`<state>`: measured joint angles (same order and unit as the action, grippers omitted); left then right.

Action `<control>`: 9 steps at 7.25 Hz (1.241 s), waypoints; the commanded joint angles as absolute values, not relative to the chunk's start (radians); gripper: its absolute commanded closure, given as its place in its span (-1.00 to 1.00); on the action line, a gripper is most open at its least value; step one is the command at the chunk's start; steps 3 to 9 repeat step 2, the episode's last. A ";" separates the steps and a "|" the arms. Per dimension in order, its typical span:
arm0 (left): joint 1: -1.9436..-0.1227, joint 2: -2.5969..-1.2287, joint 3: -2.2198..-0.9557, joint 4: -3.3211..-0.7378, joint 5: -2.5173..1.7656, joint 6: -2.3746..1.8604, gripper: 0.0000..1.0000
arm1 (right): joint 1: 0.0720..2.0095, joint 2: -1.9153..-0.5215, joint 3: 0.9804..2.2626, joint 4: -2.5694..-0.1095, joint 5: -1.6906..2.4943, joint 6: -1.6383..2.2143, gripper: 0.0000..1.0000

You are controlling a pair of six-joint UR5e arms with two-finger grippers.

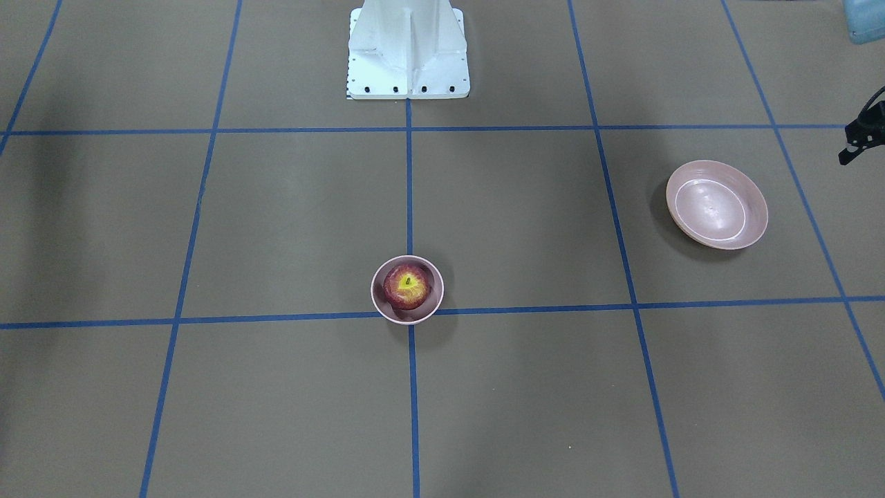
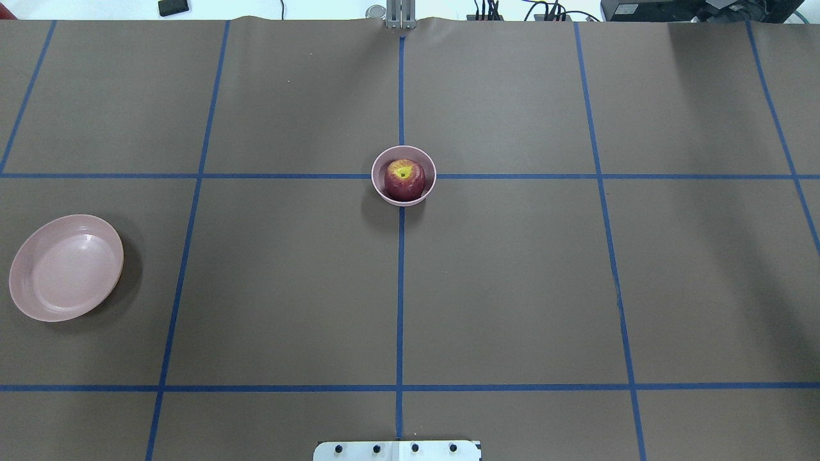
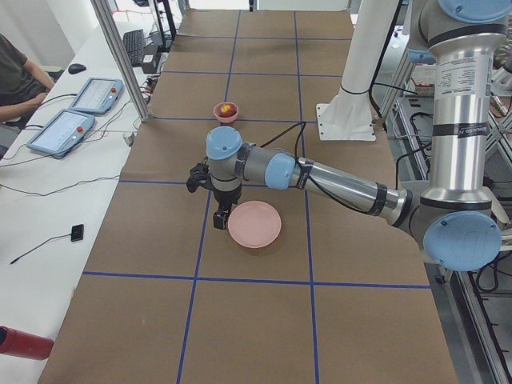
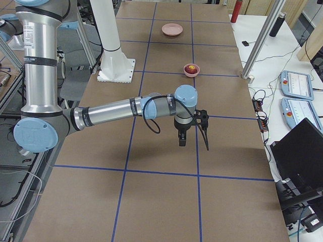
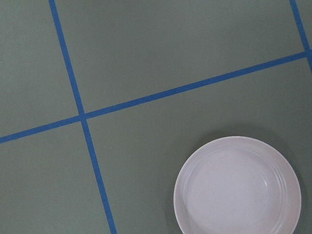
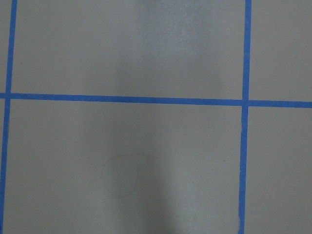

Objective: Move apple from plate to bowl

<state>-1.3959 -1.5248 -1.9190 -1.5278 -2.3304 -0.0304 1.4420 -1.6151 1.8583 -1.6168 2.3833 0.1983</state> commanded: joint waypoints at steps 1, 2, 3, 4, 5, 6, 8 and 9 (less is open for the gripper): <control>-1.396 -1.525 -1.921 -1.528 -2.332 -0.035 -0.96 | 1.442 -1.614 1.861 -1.617 2.361 0.189 -1.00; -1.396 -1.525 -1.922 -1.528 -2.332 -0.034 -0.96 | 1.442 -1.614 1.861 -1.617 2.359 0.181 -1.00; -1.396 -1.525 -1.922 -1.528 -2.332 -0.034 -0.96 | 1.442 -1.614 1.861 -1.617 2.359 0.181 -1.00; -1.396 -1.525 -1.922 -1.528 -2.332 -0.034 -0.96 | 1.442 -1.614 1.861 -1.617 2.359 0.181 -1.00; -1.396 -1.525 -1.922 -1.528 -2.332 -0.034 -0.96 | 1.442 -1.614 1.861 -1.617 2.359 0.181 -1.00; -1.396 -1.525 -1.922 -1.528 -2.332 -0.034 -0.96 | 1.442 -1.614 1.861 -1.617 2.359 0.181 -1.00; -1.396 -1.525 -1.922 -1.528 -2.332 -0.034 -0.96 | 1.442 -1.614 1.861 -1.617 2.359 0.181 -1.00; -1.396 -1.525 -1.922 -1.528 -2.332 -0.034 -0.96 | 1.442 -1.614 1.861 -1.617 2.359 0.181 -1.00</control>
